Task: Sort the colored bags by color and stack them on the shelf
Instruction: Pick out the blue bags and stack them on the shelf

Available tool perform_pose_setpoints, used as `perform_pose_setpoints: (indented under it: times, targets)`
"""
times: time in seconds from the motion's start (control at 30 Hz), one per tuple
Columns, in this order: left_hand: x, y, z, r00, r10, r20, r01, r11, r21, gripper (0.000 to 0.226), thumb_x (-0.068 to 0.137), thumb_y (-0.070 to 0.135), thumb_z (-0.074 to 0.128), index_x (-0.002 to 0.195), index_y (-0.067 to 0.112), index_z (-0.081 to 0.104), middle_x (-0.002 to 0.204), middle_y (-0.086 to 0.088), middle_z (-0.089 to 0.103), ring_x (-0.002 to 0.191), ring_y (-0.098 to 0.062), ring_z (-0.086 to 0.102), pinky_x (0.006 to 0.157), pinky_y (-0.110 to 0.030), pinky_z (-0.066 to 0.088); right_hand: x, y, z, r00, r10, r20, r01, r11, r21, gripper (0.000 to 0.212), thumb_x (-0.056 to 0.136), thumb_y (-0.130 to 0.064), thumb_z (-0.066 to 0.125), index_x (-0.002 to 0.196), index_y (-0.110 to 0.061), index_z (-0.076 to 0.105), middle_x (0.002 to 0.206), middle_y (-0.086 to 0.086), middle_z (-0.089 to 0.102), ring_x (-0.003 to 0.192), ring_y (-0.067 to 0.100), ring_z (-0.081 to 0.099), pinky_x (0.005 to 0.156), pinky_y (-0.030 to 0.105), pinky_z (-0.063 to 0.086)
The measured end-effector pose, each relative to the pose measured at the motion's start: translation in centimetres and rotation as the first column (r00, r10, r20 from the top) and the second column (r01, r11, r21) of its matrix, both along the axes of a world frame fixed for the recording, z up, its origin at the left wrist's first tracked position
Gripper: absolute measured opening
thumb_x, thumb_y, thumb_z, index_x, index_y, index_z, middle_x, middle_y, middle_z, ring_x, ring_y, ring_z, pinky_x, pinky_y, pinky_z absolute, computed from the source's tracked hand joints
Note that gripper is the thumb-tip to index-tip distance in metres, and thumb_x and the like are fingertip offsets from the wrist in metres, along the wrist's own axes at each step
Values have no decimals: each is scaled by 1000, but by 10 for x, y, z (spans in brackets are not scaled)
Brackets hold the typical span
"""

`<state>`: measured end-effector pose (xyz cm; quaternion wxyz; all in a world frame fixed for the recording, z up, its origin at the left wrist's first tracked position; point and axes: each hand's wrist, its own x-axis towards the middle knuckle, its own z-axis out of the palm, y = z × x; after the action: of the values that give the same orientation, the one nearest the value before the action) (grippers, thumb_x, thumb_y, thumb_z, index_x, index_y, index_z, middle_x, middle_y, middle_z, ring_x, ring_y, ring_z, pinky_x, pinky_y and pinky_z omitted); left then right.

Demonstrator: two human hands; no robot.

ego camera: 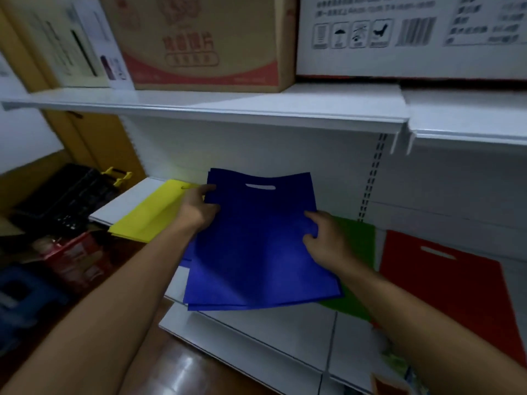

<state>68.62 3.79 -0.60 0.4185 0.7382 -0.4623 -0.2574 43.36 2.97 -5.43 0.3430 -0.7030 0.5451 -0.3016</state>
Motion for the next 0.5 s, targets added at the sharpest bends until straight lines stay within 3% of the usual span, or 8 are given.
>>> perform_pose_setpoints:
  times: [0.07,0.17,0.27,0.4,0.5]
  targets:
    - [23,3,-3,999,27,46,-28,999,25,52,89,-5,56,139,11,48,124,-21,59,93,-34,63,81,-44,56,22,-4,-1,999,32,19,-32,999,6,56,94,0,47,147,-10,37,151,7,34,130,19,42,92,13,32]
    - [54,-4,-4,990,45,137,-51,998,42,54,89,-2,57,140,12,47,134,-17,54,110,-35,59,88,-39,53,54,-13,-6,997,75,35,-76,997,24,56,93,-1,49,147,-10,37,150,6,35,112,11,46,83,16,40]
    - [82,-21,-11,962,45,271,-60,997,49,56,86,-4,57,140,10,47,139,-14,51,121,-33,53,99,-39,47,85,-29,-16,998,60,35,-62,997,55,59,91,-3,52,148,-12,37,149,7,36,112,19,52,86,28,49]
    - [121,-63,-34,945,3,328,-21,998,51,53,83,-3,58,135,8,53,135,-15,55,120,-33,53,98,-35,43,119,-55,-34,1000,15,-22,-12,995,100,61,92,-8,55,149,-16,35,149,6,35,122,23,50,95,33,49]
    - [145,-107,-55,935,-74,347,38,993,109,49,83,2,63,131,8,57,134,-15,57,121,-32,53,100,-33,40,139,-78,-51,994,-32,-104,47,988,150,61,93,-11,56,149,-18,33,150,6,34,127,23,46,99,23,40]
